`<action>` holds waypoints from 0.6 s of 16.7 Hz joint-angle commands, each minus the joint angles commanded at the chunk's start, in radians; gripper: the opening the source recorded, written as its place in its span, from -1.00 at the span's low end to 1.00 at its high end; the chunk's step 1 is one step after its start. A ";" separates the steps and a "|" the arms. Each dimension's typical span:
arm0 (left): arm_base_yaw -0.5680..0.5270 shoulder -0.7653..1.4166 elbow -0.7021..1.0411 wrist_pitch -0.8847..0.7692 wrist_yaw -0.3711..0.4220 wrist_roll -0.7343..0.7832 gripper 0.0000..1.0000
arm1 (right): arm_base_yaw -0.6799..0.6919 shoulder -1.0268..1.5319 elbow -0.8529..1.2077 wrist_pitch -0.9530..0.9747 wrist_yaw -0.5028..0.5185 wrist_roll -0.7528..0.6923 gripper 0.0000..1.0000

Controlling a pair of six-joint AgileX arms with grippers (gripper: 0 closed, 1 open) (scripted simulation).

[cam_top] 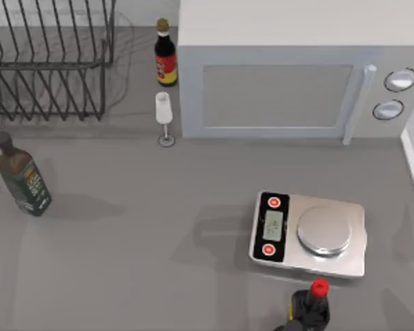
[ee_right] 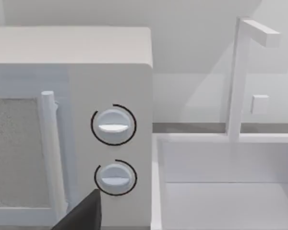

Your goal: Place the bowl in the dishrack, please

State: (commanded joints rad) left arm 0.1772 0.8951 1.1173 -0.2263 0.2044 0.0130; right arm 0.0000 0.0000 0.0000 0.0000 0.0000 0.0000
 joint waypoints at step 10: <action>-0.073 0.482 -0.071 0.551 -0.024 0.003 -1.00 | 0.000 0.000 0.000 0.000 0.000 0.000 1.00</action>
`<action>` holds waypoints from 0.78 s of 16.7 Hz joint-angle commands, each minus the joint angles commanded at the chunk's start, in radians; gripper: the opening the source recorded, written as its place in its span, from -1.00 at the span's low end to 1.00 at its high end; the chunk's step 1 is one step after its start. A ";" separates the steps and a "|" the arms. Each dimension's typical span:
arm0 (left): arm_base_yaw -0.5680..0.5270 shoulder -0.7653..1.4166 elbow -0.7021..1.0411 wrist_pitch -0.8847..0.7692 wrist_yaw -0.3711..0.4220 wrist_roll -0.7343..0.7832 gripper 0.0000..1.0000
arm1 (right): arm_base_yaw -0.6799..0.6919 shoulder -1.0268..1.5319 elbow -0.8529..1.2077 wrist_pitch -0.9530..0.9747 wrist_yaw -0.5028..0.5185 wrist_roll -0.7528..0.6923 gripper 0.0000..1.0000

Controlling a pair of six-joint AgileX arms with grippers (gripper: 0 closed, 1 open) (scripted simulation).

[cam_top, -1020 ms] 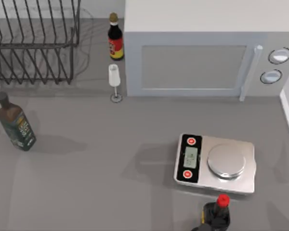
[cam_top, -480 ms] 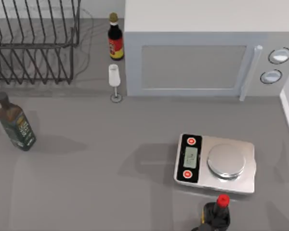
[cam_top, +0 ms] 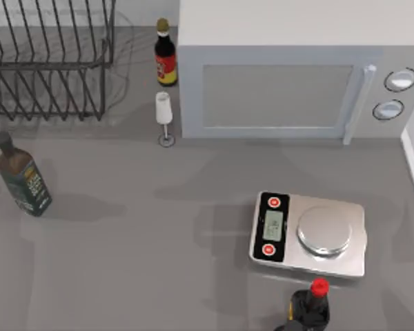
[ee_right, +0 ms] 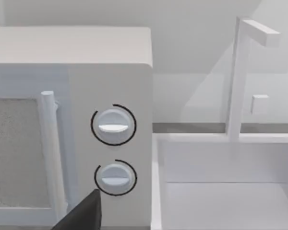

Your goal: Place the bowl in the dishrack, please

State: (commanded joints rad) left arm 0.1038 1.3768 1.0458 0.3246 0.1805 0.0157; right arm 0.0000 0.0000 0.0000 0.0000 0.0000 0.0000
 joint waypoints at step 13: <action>-0.037 0.379 -0.122 0.506 -0.075 0.000 -1.00 | 0.000 0.000 0.000 0.000 0.000 0.000 1.00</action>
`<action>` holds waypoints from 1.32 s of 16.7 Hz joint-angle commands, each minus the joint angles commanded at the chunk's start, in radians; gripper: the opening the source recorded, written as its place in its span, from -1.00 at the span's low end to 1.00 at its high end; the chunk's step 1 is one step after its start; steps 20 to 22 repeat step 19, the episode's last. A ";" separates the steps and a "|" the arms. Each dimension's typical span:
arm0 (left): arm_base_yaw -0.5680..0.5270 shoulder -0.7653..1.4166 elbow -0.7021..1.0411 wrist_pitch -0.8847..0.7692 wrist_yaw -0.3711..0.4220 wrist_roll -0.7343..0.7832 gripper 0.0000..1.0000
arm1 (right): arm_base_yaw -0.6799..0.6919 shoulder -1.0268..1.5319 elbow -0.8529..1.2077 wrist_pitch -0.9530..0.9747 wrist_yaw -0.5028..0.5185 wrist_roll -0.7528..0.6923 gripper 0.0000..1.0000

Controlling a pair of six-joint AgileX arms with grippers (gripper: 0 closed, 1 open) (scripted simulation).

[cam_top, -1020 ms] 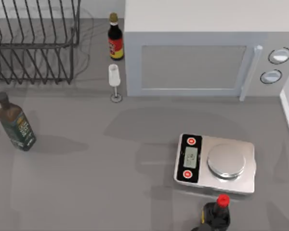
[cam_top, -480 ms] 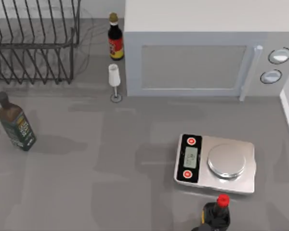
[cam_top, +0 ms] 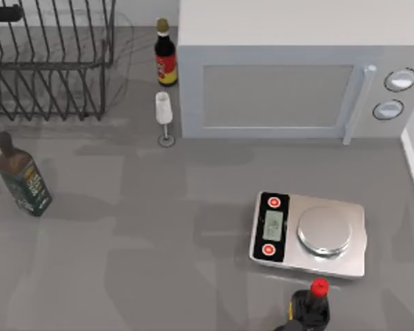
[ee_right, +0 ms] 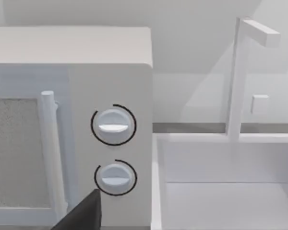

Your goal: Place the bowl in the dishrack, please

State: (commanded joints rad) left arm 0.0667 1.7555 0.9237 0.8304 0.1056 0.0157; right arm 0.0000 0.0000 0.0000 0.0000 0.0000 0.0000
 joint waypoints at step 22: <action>0.000 0.000 0.000 0.000 0.000 0.000 1.00 | 0.000 0.000 0.000 0.000 0.000 0.000 1.00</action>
